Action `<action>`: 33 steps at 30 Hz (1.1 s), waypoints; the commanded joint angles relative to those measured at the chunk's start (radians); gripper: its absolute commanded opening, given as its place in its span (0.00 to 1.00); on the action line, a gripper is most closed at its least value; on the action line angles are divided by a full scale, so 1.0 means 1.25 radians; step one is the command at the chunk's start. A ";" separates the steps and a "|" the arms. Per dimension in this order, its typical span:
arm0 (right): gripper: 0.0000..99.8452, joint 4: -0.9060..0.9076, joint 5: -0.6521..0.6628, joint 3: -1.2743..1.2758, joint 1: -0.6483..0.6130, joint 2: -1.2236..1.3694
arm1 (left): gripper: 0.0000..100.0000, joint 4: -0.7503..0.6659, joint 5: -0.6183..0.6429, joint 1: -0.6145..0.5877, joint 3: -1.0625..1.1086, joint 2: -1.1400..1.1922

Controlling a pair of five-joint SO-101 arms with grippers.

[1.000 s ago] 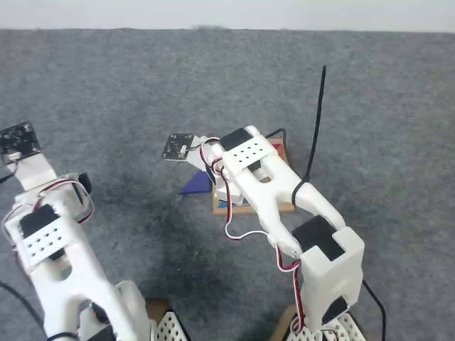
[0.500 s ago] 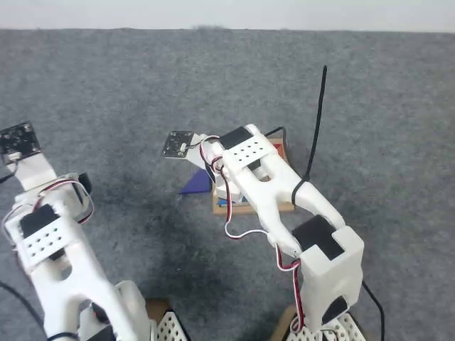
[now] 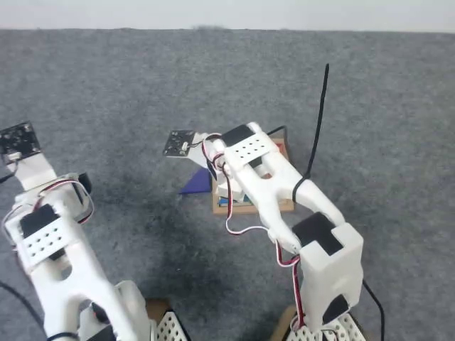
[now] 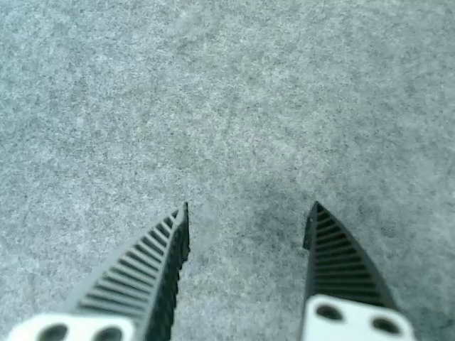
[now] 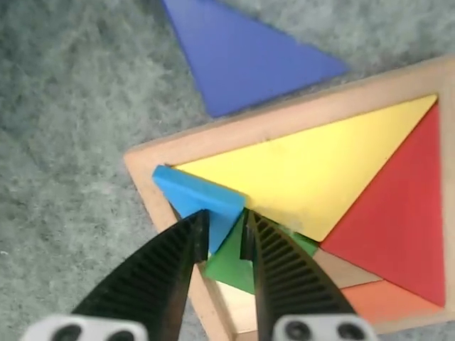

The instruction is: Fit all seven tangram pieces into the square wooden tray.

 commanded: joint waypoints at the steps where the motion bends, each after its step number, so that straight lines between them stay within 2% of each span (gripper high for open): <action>1: 0.09 0.008 0.021 -0.025 0.047 -0.020 | 0.25 0.001 -0.005 -0.001 -0.009 -0.004; 11: 0.09 0.035 0.028 -0.039 0.030 -0.062 | 0.25 0.001 -0.005 -0.001 -0.009 -0.002; 15: 0.09 0.029 -0.052 -0.081 0.017 -0.094 | 0.25 0.001 -0.005 -0.001 -0.009 -0.002; 20: 0.09 -0.057 -0.169 -0.092 0.010 -0.101 | 0.25 0.001 -0.005 -0.001 -0.009 -0.002; 29: 0.09 -0.069 -0.185 -0.002 -0.001 -0.102 | 0.25 0.002 -0.005 -0.002 -0.008 -0.007; 33: 0.05 -0.063 -0.274 0.001 0.045 -0.180 | 0.25 0.002 -0.007 0.006 -0.008 -0.009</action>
